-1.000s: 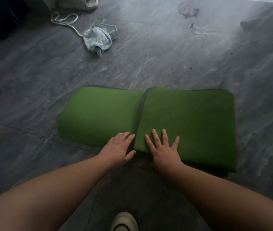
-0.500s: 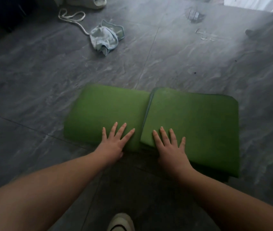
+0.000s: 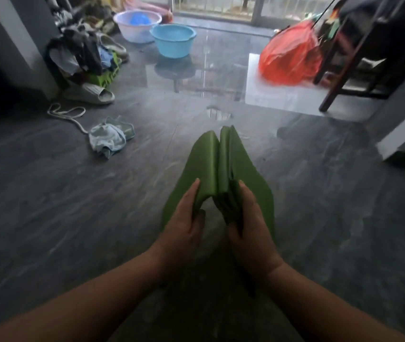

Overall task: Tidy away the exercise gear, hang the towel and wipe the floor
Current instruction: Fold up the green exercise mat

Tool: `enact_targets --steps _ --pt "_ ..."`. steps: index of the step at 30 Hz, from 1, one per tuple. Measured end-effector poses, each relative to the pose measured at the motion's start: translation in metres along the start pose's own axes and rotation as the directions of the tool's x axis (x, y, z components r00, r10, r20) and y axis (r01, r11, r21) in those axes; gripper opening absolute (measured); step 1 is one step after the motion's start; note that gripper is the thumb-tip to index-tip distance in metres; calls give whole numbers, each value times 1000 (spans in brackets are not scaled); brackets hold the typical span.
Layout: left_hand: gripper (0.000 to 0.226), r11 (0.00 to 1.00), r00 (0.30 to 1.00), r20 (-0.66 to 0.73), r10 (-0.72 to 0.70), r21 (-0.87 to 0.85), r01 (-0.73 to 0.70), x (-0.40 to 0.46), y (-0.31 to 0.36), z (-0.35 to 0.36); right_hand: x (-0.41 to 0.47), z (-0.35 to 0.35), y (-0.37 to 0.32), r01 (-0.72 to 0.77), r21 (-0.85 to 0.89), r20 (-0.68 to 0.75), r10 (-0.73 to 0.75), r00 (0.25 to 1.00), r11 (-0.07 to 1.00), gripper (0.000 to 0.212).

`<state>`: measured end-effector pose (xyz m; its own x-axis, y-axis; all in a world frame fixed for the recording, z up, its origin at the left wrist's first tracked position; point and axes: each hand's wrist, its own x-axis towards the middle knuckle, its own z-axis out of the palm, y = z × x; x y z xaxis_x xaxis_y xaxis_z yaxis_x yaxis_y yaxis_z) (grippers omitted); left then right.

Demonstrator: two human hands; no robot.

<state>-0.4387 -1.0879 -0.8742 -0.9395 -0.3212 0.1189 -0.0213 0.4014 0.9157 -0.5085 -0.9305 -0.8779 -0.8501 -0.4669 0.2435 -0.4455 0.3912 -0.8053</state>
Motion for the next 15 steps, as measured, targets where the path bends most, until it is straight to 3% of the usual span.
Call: enact_targets --steps 2,5,7,10,13,15 --pt "75 997 986 162 -40 -52 49 2 26 15 -1 -14 -2 -34 107 -26 37 999 994 80" --pt "87 999 955 294 -27 -13 32 7 38 27 -8 -33 1 -23 163 16 21 1000 986 82" --pt "73 994 947 318 -46 -75 74 13 47 26 -13 -46 3 -24 100 84 16 996 995 91" --pt "16 955 954 227 -195 -177 238 30 70 22 -21 -63 -1 -83 62 201 69 977 995 99" --pt "20 928 912 264 -314 -117 354 31 79 24 -28 -62 -15 -113 -11 207 113 972 993 105" --pt "27 948 907 285 -310 28 316 20 80 24 -33 -55 -20 -128 -33 111 131 985 991 102"
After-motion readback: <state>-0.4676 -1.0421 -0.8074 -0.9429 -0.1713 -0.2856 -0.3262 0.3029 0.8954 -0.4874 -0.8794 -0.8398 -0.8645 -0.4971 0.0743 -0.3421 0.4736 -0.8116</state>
